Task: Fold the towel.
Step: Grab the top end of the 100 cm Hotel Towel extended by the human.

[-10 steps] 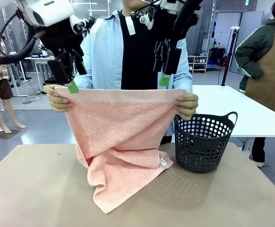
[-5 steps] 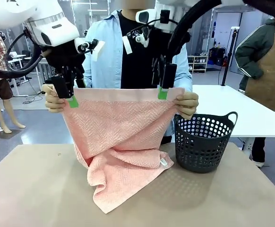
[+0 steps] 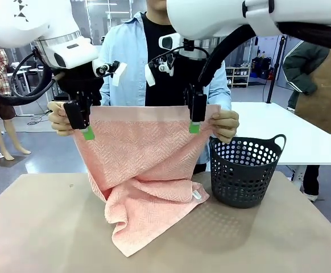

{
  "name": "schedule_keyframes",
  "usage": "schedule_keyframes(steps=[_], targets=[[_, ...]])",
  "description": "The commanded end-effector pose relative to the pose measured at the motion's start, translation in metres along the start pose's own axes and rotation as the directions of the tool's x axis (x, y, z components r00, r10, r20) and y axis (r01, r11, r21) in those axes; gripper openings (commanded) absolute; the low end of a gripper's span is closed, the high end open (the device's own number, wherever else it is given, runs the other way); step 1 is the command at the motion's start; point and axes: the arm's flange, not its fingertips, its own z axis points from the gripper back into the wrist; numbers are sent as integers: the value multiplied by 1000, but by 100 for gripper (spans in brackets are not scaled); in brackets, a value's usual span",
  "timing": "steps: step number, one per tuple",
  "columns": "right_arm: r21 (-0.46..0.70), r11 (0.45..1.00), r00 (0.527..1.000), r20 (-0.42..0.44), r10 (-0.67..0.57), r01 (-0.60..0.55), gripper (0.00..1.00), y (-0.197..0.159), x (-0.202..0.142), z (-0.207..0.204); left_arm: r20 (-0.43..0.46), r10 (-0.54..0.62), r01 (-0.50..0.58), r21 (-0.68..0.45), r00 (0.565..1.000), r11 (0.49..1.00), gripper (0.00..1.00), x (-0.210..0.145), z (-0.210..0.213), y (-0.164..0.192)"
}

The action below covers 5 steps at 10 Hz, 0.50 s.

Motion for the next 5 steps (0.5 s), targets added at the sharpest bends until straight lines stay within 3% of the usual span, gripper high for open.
schedule_keyframes(steps=[1, 2, 3, 4, 5], targets=[[-25, 999, 999, -11, -44, 44, 100, 4, 1, -9, 5, 38, -39, 8, 999, 999, 95, -1, -7, 1], [-29, 998, 998, -17, -55, 54, 88, 5, 0, -11, -14, 57, -57, 3, 998, 998, 43, -2, -7, 2], [-39, 997, 997, -24, -72, 71, 46, 4, -1, -11, -14, 61, -61, 8, 998, 998, 37, -2, -7, 2], [-44, 996, 997, -17, -80, 79, 30, 3, -1, -12, -7, 63, -62, 14, 998, 998, 0, -2, -7, 2], [-46, 996, 997, -17, -81, 80, 0, 3, -1, -13, -15, 61, -61, 9, 998, 998, 0, -1, -9, 1]])
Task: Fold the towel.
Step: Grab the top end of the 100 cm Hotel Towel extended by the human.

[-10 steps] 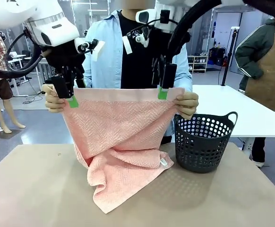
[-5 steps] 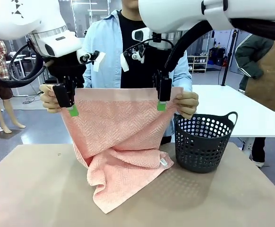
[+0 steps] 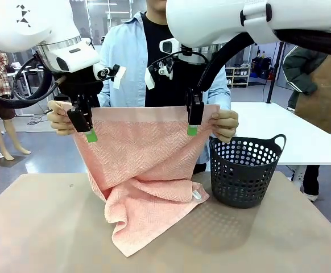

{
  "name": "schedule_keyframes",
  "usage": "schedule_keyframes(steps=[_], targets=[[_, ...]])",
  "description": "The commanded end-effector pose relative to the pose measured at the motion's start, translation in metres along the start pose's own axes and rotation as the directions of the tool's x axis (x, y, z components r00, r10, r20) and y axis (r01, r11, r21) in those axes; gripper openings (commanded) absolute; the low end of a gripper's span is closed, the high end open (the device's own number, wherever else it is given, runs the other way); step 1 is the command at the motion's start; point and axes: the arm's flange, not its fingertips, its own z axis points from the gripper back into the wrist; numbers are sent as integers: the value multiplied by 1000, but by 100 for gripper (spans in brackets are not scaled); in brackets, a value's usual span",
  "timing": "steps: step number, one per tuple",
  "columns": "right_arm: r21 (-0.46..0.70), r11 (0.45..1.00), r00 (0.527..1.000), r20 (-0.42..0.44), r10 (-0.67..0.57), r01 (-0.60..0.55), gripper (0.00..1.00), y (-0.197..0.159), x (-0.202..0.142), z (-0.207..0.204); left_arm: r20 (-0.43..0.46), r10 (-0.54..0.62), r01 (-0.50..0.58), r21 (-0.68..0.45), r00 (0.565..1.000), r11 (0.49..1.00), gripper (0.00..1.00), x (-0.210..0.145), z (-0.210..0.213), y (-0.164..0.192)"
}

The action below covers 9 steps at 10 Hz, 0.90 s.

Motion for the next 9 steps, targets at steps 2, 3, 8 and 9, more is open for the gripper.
schedule_keyframes(steps=[2, 3, 8, 9], targets=[[-37, 998, 999, -8, -41, 41, 0, 4, -4, -7, -6, 35, -35, 24, 999, 999, 16, 2, -2, -2], [-36, 999, 999, -11, -41, 41, 2, 5, -5, -7, -4, 32, -32, 23, 999, 999, 6, 2, -1, -3], [-51, 998, 999, -12, -48, 47, 0, 6, -7, -8, -13, 31, -31, 30, 999, 999, 0, 5, -1, -4], [-51, 998, 999, -10, -45, 44, 0, 6, -7, -8, -15, 29, -29, 30, 999, 999, 0, 5, -1, -5]])
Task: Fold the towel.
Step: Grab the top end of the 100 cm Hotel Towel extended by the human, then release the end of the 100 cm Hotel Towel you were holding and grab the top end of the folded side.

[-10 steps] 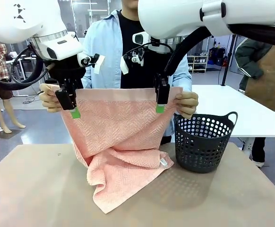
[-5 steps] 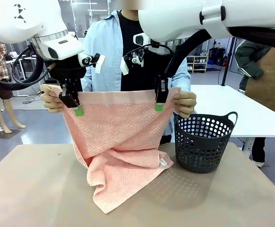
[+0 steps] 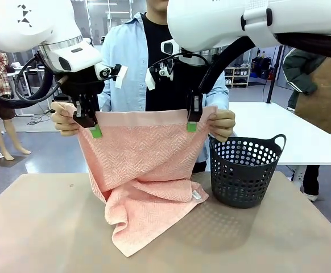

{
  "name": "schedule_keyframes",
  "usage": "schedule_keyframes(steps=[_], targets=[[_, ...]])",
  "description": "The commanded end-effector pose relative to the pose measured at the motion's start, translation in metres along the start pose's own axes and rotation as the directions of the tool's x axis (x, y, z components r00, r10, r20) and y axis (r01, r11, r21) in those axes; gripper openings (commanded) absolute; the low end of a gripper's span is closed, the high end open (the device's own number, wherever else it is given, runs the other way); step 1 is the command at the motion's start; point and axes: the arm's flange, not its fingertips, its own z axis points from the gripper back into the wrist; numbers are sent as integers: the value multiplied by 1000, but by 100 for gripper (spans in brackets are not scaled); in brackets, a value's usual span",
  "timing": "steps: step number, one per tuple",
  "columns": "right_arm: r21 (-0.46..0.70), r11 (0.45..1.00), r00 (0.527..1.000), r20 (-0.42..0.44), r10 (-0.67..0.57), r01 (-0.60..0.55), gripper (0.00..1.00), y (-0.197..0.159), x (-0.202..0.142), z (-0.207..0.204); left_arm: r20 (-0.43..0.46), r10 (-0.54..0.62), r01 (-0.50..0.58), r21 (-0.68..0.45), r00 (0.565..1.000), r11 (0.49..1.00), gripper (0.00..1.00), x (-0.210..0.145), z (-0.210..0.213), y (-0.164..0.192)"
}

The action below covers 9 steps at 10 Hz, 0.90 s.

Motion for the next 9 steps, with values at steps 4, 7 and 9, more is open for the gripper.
schedule_keyframes(steps=[4, 7, 9], targets=[[-3, 1000, 1000, 2, -4, 4, 0, 0, 0, 0, 0, 0, 0, 0, 1000, 1000, 0, 0, 0, 0], [-3, 1000, 1000, 2, -4, 4, 0, 0, 0, 0, 0, 0, 0, 0, 1000, 1000, 0, 0, 0, 0], [-3, 1000, 1000, 2, -4, 4, 0, 0, 0, 0, 0, 0, 0, 0, 1000, 1000, 0, 0, 0, 0]])
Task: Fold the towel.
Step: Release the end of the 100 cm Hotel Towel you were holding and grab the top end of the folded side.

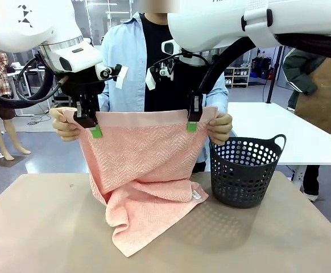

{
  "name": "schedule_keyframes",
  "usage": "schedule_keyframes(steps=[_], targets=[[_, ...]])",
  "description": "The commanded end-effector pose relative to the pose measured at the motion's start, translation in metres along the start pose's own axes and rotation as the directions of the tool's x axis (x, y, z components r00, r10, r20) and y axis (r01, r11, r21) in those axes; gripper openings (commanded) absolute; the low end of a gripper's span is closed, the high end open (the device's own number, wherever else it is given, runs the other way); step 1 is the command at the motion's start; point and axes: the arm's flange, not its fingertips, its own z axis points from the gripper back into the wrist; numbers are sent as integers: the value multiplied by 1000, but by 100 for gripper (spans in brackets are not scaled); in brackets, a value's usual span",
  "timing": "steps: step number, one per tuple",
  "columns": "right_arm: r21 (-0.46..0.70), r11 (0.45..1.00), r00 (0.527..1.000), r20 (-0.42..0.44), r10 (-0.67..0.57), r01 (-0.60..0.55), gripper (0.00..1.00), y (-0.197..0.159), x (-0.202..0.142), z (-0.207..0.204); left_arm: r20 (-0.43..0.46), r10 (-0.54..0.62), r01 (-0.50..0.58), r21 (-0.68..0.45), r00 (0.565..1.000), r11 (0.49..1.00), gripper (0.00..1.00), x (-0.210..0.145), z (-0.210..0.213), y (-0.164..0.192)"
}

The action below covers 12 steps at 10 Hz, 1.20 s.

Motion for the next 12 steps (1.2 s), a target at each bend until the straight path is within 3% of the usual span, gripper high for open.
schedule_keyframes(steps=[1, 12], targets=[[-2, 1000, 1000, -1, 8, -8, 0, 0, 0, 0, 1, -4, 4, 0, 1000, 1000, 0, -1, 0, 0], [-2, 1000, 1000, -1, 8, -8, 0, 0, 0, 0, 1, -4, 4, 0, 1000, 1000, 0, -1, 0, 0]])
